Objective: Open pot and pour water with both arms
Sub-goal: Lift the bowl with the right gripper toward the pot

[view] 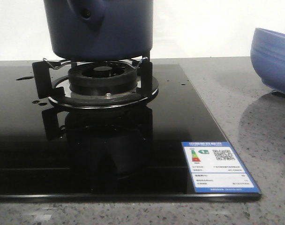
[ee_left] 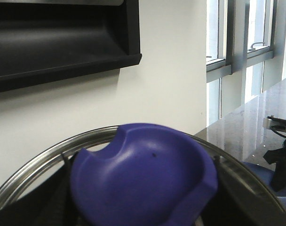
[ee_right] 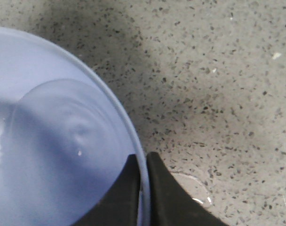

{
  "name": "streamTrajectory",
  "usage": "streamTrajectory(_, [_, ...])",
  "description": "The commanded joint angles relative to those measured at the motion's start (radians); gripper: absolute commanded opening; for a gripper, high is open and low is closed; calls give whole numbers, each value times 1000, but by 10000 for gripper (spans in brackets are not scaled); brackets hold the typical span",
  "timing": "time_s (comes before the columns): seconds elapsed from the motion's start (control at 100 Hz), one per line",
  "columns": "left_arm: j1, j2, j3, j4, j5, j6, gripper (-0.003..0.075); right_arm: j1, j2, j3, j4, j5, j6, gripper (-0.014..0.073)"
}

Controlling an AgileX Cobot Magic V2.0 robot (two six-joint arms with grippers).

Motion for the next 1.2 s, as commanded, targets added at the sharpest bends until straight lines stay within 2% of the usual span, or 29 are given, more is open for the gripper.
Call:
streamTrajectory(0.0, [-6,-30,-32,-91,-12,-12,231,-2,-33,-49,29,-30,-33,-51])
streamTrajectory(0.16, [-6,-32,-32,-91,-12,-12,231,11,-37,-142,59,28,-89,-51])
streamTrajectory(0.47, [-6,-32,-32,-91,-12,-14,231,149,-18,-473,59,148,-99,-51])
streamTrajectory(0.71, [-6,-69,-32,-80,-47,-30,231,259,109,-812,56,291,-99,-41])
streamTrajectory(0.94, [-6,-125,-32,7,-120,-108,231,395,247,-1037,48,345,-99,-41])
streamTrajectory(1.08, [-6,-156,-32,56,-148,-149,231,489,315,-1126,-3,340,-97,-41])
streamTrajectory(1.19, [-6,-172,-32,73,-172,-164,231,563,365,-1183,-108,323,-87,-41])
